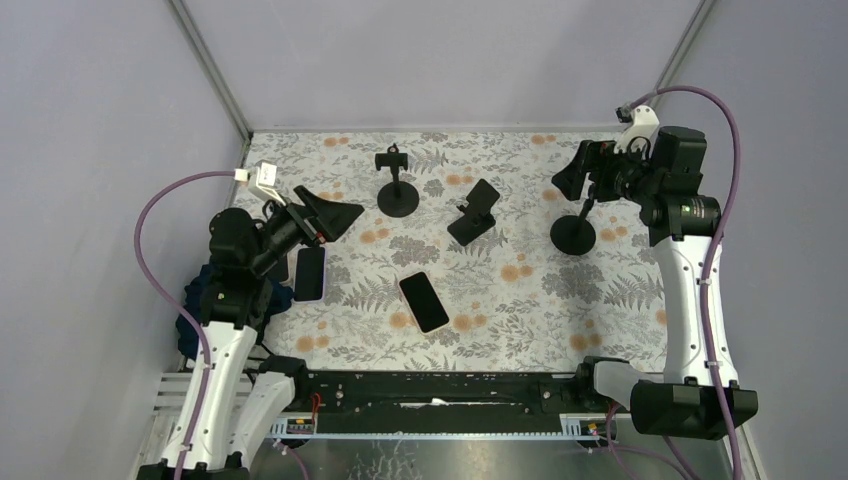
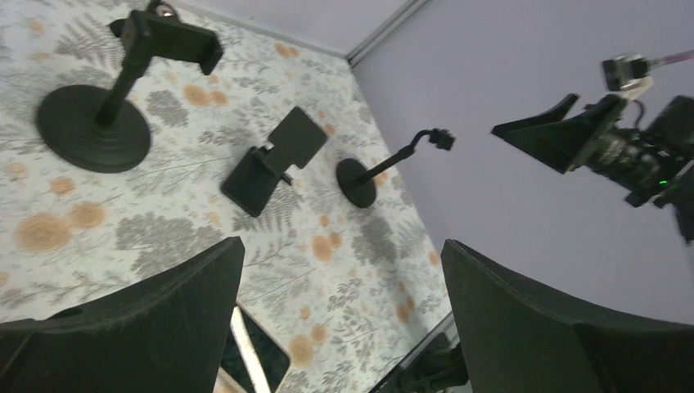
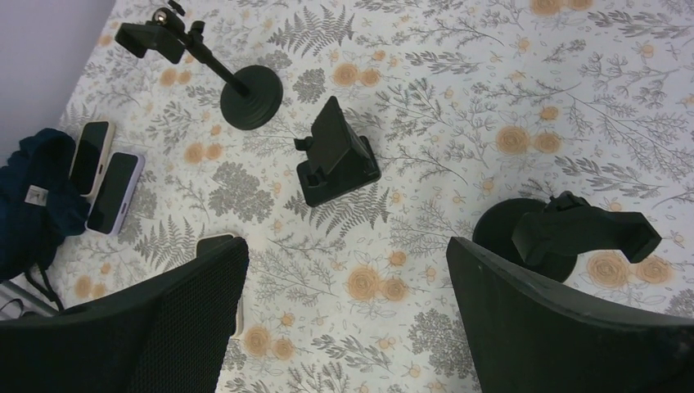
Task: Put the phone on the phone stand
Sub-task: Pick up the phone at the center of the board.
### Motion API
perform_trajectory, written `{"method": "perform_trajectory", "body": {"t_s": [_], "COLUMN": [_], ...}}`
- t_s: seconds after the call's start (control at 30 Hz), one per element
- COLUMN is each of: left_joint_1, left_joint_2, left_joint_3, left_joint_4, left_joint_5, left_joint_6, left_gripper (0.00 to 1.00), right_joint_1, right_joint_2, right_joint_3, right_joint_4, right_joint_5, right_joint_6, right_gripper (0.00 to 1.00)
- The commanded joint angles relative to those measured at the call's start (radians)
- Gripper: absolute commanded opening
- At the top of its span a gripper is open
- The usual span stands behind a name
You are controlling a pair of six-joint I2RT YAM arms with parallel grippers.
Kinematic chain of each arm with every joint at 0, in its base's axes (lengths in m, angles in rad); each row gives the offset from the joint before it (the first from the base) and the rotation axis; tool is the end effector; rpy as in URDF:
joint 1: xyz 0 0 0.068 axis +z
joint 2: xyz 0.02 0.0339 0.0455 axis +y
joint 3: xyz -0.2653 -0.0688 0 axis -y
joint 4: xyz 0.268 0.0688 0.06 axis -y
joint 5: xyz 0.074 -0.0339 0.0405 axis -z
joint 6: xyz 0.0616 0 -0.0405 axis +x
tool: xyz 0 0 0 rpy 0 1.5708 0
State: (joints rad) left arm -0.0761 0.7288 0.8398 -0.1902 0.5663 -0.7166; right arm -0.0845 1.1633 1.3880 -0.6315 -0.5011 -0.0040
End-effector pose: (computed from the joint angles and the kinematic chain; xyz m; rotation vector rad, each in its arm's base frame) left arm 0.2043 -0.0487 0.3695 -0.1008 1.7467 -1.0561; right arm 0.2818 0.0058 0.4246 -0.2462 1.9343 0.4356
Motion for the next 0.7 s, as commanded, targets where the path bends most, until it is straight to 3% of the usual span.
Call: {"method": "perform_trajectory", "body": {"t_s": [0.0,0.17,0.33,0.53,0.67], "left_joint_1": [0.012,0.014,-0.021,-0.341,-0.566], "left_joint_2": [0.000,-0.001,0.020,0.051,0.174], "left_joint_3": [-0.050,-0.093,-0.077,-0.040,0.009], "left_joint_4": [0.198,0.278,0.182,-0.019,-0.138], "left_joint_5": [0.084,0.111,0.076,-0.284,-0.528], "left_joint_6": [-0.131,-0.192,-0.169,-0.039,0.019], "left_gripper": [0.99,0.99,0.99,0.99,0.99], "right_joint_1": [-0.013,-0.018,-0.020,-0.016,-0.015], "right_joint_2": [0.001,-0.003,-0.005,-0.021,-0.047], "right_joint_3": [0.015,0.007,-0.055,-0.208,-0.301], "right_joint_4": [0.055,0.068,0.108,0.046,-0.012], "right_joint_5": [-0.067,-0.090,-0.207,-0.487,-0.505], "right_joint_6": [0.048,0.058,0.001,-0.286,-0.460], "right_gripper": [1.00,1.00,1.00,1.00,1.00]}}
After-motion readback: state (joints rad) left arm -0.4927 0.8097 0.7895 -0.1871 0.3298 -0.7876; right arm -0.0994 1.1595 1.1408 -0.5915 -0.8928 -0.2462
